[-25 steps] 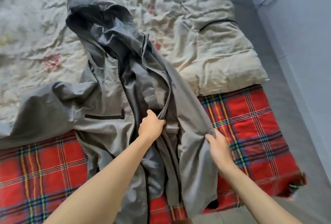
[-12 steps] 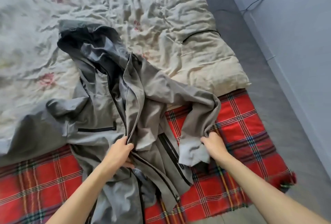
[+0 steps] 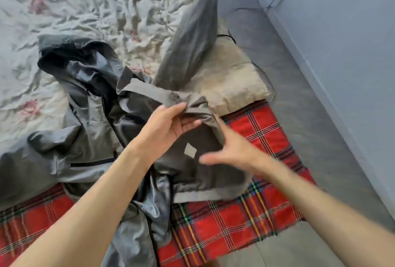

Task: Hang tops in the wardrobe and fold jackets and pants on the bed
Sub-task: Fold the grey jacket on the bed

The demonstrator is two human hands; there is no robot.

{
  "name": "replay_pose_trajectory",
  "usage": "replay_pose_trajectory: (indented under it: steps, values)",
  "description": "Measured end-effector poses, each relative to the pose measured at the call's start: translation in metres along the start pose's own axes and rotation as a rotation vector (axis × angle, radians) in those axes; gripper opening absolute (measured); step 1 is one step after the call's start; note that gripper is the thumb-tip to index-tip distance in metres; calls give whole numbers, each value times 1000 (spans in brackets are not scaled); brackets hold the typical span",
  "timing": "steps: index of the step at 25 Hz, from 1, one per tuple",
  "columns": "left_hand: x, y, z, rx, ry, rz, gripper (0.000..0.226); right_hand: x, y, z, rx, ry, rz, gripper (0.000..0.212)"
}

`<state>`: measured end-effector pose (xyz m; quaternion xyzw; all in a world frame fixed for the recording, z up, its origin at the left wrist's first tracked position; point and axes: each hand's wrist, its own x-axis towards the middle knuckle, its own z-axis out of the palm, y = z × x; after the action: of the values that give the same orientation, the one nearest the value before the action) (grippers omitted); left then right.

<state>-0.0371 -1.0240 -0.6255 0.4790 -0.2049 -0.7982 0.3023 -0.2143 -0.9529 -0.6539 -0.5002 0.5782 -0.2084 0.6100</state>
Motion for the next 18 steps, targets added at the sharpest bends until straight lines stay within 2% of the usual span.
replay_pose_trajectory:
  steps: [1,3,4,6,7,8,9,10,12,14,16,18]
  values:
    - [11,3,9,28,-40,13,22,-9,24,20,-73,48,34,77]
    - [26,0,19,191,-67,9,26,-1,65,13,-223,447,167,36]
    - [30,-7,17,299,-32,14,26,7,75,-6,-220,645,280,28]
    - [20,-23,-2,462,118,62,21,11,82,-51,-259,964,479,40]
    - [10,-34,-20,488,207,88,20,6,89,-66,-403,1053,480,52]
    - [-3,-46,-42,498,302,106,21,1,98,-70,-594,1072,380,58]
    - [-20,-59,-69,502,413,116,23,-4,104,-59,-727,1012,197,58]
    - [-37,-73,-94,519,534,127,25,-10,105,-39,-765,884,13,52]
    - [-74,-99,-144,646,789,126,24,-22,103,27,-752,480,-244,36]
    - [-113,-121,-197,809,994,76,23,-35,106,106,-820,50,-454,31]
    - [-147,-139,-246,792,1110,-44,35,-43,109,178,-802,-216,-555,31]
    - [-168,-148,-284,577,1161,-144,47,-28,98,229,-651,-226,-461,33]
